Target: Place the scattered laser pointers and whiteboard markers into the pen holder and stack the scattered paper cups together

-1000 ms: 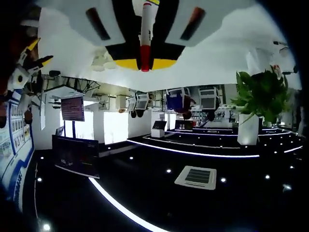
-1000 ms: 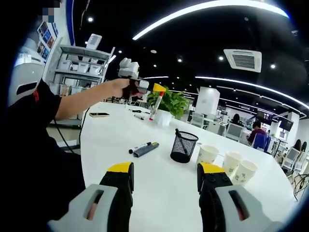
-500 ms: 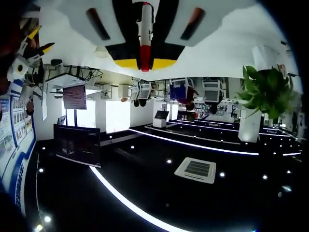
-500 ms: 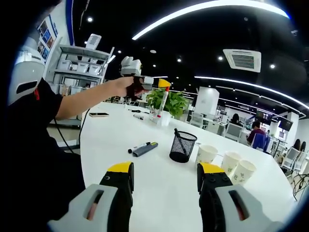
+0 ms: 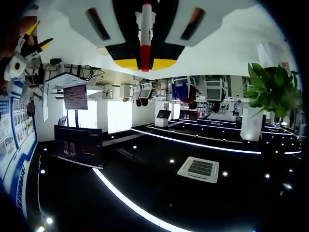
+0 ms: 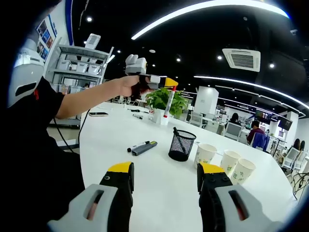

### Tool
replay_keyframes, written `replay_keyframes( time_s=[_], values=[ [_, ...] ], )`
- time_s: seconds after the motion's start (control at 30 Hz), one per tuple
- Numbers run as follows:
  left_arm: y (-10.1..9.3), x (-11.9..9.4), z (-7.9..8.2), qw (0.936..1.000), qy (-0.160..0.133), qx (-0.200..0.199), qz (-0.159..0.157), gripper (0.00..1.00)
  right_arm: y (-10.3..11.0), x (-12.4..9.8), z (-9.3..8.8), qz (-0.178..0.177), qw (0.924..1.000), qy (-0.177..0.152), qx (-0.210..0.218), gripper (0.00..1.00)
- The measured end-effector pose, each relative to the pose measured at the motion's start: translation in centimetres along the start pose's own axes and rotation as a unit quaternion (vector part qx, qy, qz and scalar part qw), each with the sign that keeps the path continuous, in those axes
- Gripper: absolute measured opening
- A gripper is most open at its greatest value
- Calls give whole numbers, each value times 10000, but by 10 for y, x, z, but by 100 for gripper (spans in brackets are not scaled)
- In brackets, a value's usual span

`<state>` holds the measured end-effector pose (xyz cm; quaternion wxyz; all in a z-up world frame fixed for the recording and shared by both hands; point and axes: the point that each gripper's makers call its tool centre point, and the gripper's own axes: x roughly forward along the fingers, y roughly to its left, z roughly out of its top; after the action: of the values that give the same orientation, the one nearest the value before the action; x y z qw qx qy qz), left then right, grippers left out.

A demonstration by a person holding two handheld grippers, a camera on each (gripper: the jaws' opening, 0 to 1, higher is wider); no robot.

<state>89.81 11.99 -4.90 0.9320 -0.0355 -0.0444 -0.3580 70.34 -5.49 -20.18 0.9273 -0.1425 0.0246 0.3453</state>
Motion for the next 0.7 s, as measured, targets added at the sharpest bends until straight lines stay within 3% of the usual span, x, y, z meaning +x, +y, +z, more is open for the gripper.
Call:
replay_keyframes(
  time_s=[0.17,0.37,0.6,0.7],
  values=[
    [-1,5,-1,10000,53,-36,-34,10,0,0,1,-1,10000,-11,-4,55],
    [-10,31,-2,9998,-67,123,-139,10,-2,-1,2,-28,10000,-32,-14,55],
    [-10,45,-16,9995,-10,299,-128,10,-5,-3,2,-60,10000,-39,-9,55],
    [-12,49,-20,9993,-134,263,-239,10,-6,-4,2,-63,10000,-49,5,55]
  ],
)
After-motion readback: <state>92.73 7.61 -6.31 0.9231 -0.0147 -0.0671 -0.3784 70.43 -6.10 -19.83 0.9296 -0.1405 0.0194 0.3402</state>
